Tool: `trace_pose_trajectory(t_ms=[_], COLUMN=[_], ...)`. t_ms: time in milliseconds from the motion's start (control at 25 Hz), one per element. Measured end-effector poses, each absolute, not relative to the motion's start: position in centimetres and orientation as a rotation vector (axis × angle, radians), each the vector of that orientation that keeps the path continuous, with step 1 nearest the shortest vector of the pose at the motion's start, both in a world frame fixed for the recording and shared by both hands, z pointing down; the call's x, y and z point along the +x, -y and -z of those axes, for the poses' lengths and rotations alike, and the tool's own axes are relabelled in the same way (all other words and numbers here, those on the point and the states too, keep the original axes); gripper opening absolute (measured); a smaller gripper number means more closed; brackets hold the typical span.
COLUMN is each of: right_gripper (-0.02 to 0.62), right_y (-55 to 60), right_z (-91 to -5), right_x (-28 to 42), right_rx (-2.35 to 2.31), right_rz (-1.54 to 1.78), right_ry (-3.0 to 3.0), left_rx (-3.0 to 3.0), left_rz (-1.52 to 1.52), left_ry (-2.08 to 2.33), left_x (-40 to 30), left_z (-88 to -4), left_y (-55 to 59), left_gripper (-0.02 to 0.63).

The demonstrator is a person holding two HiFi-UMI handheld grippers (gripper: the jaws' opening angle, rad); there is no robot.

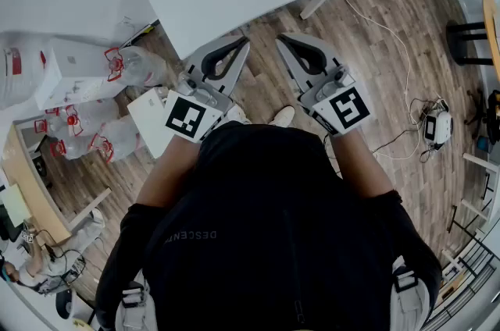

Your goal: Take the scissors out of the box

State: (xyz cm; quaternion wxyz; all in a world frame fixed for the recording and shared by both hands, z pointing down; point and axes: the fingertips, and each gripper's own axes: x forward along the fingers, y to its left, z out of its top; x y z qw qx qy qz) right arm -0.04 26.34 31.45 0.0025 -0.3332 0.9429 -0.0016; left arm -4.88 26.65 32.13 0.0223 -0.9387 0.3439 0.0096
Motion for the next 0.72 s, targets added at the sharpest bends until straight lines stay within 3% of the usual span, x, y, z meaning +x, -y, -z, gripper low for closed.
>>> trace_pose_trajectory(t_ms=[720], right_gripper=[0.008], right_y=[-27.7], right_z=[-33.8], right_x=[7.1], right_rx=[-1.037], right_rz=[0.085], right_ry=[-2.967], left_rx=[-2.925], left_rz=[-0.079], left_ry=[-1.027], left_x=[1.6], left_z=[-32.8], left_y=[-29.0], left_gripper=[0.020])
